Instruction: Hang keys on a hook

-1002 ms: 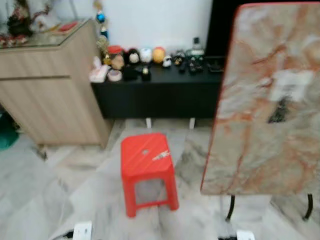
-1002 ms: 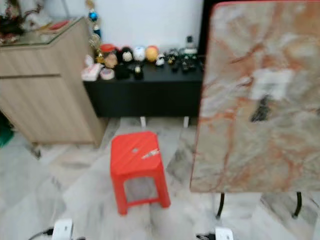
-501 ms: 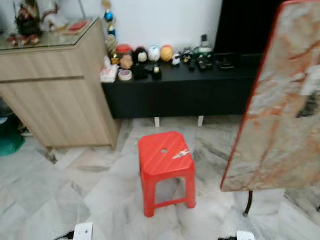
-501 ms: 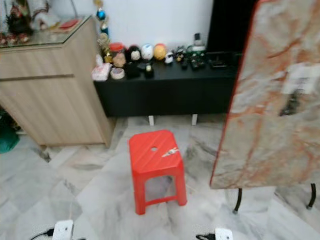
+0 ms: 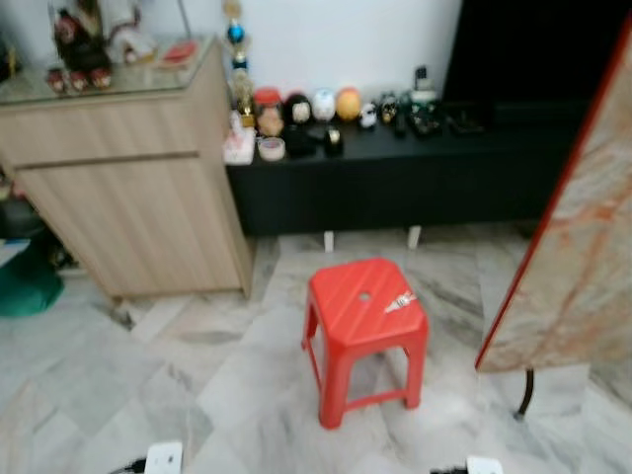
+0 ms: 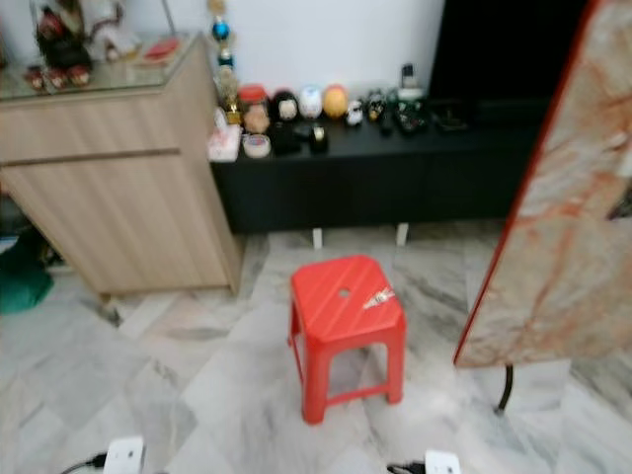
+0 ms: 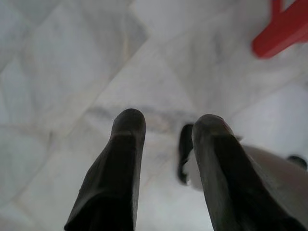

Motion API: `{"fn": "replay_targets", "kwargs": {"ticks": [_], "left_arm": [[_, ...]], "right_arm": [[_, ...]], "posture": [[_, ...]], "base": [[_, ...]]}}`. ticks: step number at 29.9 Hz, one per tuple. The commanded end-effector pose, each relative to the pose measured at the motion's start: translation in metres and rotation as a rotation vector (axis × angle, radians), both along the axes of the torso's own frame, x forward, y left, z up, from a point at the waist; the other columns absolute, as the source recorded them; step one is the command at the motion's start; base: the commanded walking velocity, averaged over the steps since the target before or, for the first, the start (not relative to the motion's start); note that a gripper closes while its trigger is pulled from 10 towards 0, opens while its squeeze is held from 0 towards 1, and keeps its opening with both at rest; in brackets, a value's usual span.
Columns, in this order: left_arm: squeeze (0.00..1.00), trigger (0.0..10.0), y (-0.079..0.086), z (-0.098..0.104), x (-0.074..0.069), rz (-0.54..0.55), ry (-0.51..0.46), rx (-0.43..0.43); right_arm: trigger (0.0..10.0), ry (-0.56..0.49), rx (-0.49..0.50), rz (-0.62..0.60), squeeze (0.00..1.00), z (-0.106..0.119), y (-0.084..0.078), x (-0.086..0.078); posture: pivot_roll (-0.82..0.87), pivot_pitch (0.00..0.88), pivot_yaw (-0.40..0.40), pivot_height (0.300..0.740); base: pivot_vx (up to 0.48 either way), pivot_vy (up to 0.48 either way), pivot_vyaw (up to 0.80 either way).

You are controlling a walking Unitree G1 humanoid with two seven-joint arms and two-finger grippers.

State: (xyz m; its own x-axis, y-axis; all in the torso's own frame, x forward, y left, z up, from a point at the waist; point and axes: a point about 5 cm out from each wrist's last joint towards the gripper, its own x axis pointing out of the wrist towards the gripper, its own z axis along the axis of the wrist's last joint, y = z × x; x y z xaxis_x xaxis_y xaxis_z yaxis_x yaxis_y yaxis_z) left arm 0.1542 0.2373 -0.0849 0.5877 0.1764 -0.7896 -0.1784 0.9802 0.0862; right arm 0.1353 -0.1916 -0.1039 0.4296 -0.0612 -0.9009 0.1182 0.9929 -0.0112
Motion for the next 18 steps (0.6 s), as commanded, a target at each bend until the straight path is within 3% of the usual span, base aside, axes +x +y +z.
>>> {"fn": "replay_targets", "kwargs": {"ticks": [1,18], "left_arm": [[0.0,10.0,0.0012,-0.0011,-0.0028,0.004,0.016,0.002],[0.0,10.0,0.0019,-0.0001,-0.0005,-0.019,0.017,-0.009]], "right_arm": [[10.0,-0.007,0.001,-0.005,0.0,0.0007,-0.0008,0.0018],[10.0,-0.024,0.02,-0.035,0.0,0.0013,0.001,0.0039]], "posture": [[0.03,0.0,0.006,0.74],[0.02,0.0,0.021,0.74]], "base": [[0.0,0.0,0.0],[0.0,0.0,0.0]]}}
